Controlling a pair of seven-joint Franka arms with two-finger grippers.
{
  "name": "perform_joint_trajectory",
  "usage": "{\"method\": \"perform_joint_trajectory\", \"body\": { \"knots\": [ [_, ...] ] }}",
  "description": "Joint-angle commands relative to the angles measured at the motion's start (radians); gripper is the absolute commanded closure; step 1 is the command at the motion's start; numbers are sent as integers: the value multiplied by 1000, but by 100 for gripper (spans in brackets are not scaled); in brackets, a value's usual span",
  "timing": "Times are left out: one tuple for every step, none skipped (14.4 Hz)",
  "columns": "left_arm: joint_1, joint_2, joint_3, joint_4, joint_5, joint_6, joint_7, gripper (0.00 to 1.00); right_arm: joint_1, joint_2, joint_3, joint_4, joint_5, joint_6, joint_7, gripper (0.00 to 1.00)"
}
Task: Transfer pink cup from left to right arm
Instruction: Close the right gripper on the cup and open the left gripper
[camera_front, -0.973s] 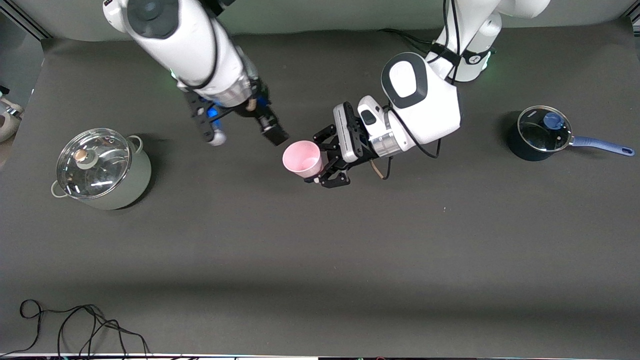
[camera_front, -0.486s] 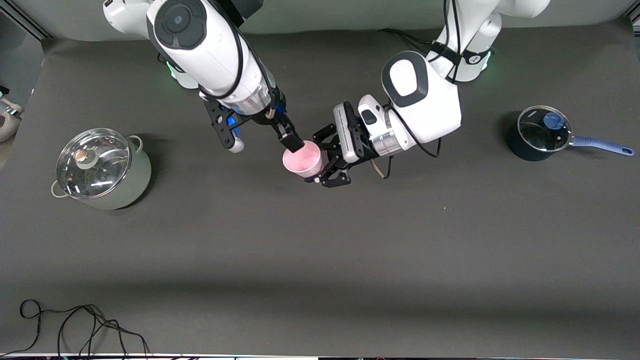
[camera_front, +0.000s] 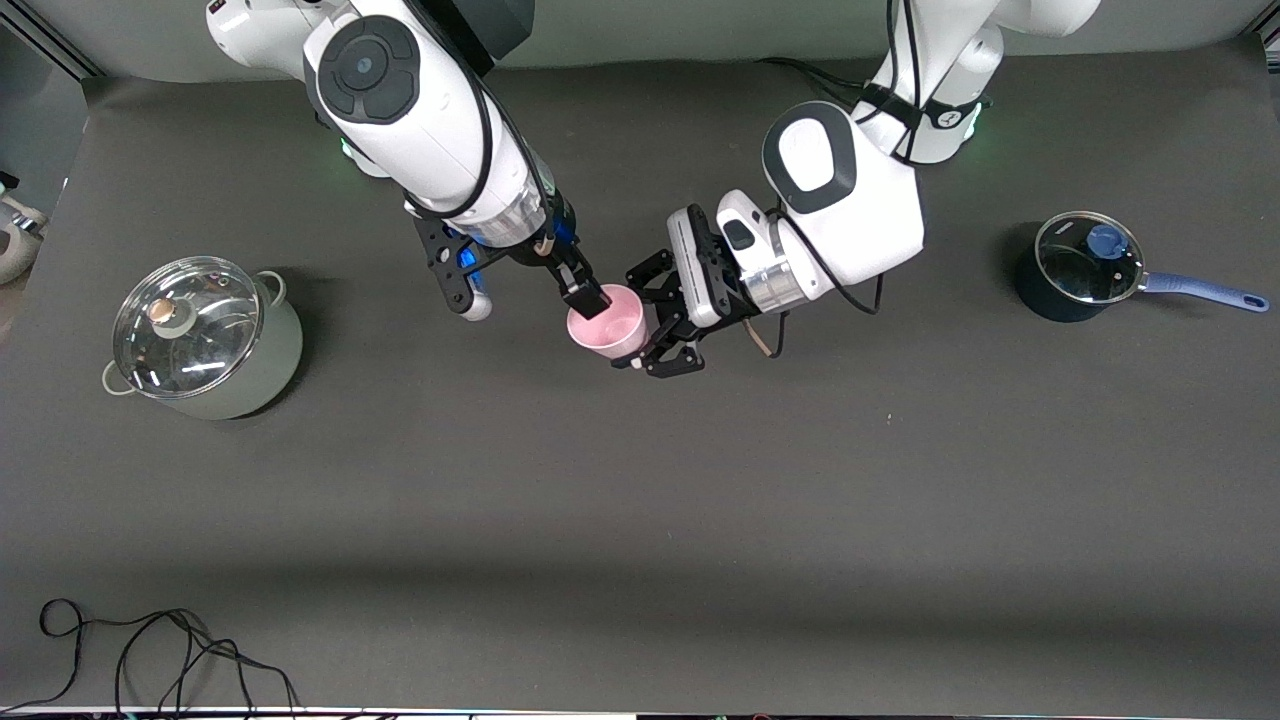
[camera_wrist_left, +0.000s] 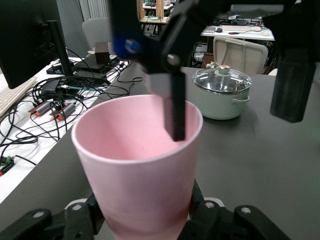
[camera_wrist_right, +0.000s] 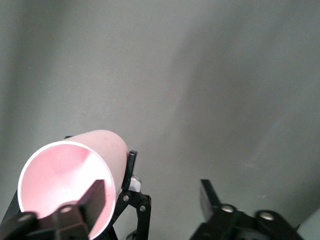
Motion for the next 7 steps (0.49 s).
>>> {"method": "perform_joint_trajectory", "body": {
  "knots": [
    [-9,-24,0,-16,-14,25,-15,54,5,17,-4,36,-6,-4,10,100],
    [-7,-24,0,-16,-14,25,-15,54,4,16,-6,36,-6,-4,7,100],
    [-7,-24,0,-16,-14,25,-15,54,4,16,-6,34,-7,-4,9,100],
    [-7,-24,0,-16,-14,25,-15,54,4,16,-6,34,-7,-4,7,100],
    [-7,-24,0,-16,-14,25,-15,54,4,16,-6,34,-7,-4,7,100],
    [-7,-22,0,-16,-14,25,-15,54,4,16,-6,34,-7,-4,6,100],
    [-7,-22,0,-16,-14,25,-15,53,4,16,-6,34,-7,-4,6,100]
  ]
}}
